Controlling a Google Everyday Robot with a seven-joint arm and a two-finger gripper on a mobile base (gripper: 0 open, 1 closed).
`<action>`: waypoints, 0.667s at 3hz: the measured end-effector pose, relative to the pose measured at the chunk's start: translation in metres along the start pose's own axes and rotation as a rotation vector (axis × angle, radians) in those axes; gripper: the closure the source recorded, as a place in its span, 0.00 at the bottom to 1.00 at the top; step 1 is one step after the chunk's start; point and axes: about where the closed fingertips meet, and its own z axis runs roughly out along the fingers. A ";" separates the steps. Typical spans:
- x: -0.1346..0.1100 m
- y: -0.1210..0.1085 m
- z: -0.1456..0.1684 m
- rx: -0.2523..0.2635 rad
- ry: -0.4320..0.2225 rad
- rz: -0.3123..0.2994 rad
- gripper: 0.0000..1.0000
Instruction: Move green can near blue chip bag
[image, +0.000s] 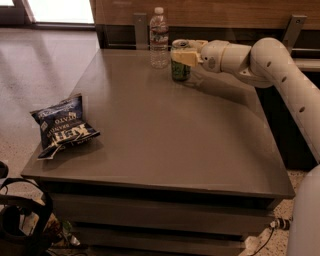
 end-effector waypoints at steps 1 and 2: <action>0.000 0.000 0.000 0.000 0.000 0.000 1.00; -0.013 0.007 -0.002 -0.031 -0.004 -0.010 1.00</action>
Offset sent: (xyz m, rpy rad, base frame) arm -0.0155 0.0015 0.0340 -0.0064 -0.0181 0.0690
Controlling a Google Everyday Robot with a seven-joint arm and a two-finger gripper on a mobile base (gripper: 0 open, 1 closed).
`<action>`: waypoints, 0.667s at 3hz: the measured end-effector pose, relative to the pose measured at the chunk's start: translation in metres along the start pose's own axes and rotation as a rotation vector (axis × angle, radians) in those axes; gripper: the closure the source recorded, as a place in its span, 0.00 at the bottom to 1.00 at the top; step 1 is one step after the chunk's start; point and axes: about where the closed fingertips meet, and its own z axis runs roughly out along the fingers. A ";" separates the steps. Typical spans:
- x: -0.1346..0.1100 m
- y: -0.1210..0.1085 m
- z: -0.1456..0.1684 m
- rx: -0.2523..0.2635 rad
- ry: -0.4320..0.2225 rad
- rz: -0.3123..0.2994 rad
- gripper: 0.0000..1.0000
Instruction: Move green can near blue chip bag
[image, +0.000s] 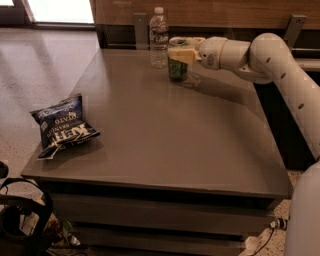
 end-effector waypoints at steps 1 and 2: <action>-0.022 0.016 -0.008 -0.036 -0.006 -0.022 1.00; -0.049 0.043 -0.024 -0.081 -0.023 -0.027 1.00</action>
Offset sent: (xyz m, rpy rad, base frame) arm -0.0897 0.0069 0.0805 0.0222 -0.0318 0.1305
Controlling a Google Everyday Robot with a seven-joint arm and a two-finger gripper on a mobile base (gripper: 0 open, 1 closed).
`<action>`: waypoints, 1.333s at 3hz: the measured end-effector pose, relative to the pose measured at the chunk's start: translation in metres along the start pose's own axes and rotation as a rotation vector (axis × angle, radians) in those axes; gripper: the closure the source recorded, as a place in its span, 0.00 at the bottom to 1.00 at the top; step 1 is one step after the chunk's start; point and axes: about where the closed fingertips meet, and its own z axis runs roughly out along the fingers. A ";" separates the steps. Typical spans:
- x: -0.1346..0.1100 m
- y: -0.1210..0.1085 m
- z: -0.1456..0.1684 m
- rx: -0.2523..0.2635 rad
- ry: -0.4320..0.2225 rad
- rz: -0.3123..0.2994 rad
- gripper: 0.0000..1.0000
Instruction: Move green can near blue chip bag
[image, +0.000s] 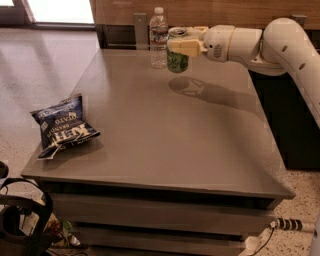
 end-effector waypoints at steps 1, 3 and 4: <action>-0.017 0.032 -0.012 -0.042 -0.017 0.016 1.00; -0.033 0.128 -0.009 -0.176 -0.047 0.117 1.00; -0.030 0.170 0.004 -0.231 -0.031 0.140 1.00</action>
Offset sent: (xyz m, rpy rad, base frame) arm -0.1134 0.0332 0.0312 0.1196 0.1034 0.1481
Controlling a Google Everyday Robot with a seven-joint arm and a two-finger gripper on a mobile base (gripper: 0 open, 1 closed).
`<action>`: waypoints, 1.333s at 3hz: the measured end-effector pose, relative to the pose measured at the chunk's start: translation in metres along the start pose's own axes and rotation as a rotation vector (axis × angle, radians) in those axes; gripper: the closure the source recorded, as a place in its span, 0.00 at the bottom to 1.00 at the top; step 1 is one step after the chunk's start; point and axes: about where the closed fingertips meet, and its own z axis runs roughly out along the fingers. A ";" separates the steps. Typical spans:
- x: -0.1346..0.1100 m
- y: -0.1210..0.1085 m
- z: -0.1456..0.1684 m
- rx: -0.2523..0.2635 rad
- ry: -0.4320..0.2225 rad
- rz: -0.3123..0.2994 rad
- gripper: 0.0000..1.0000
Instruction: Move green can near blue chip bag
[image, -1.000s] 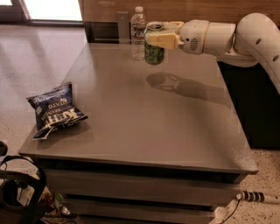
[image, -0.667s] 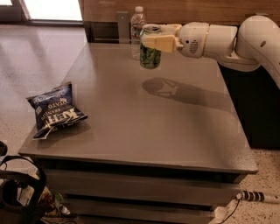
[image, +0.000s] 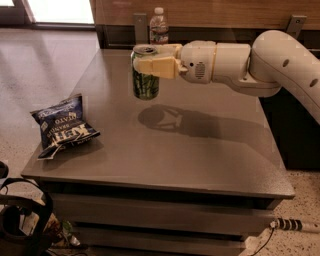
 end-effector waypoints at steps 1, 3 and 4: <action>0.002 0.007 0.006 -0.009 -0.001 -0.006 1.00; 0.018 0.063 0.024 0.008 0.007 -0.025 1.00; 0.029 0.079 0.029 0.015 0.010 -0.018 1.00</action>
Offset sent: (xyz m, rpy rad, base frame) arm -0.0544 0.0423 -0.0138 -0.0290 -0.0326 -0.0047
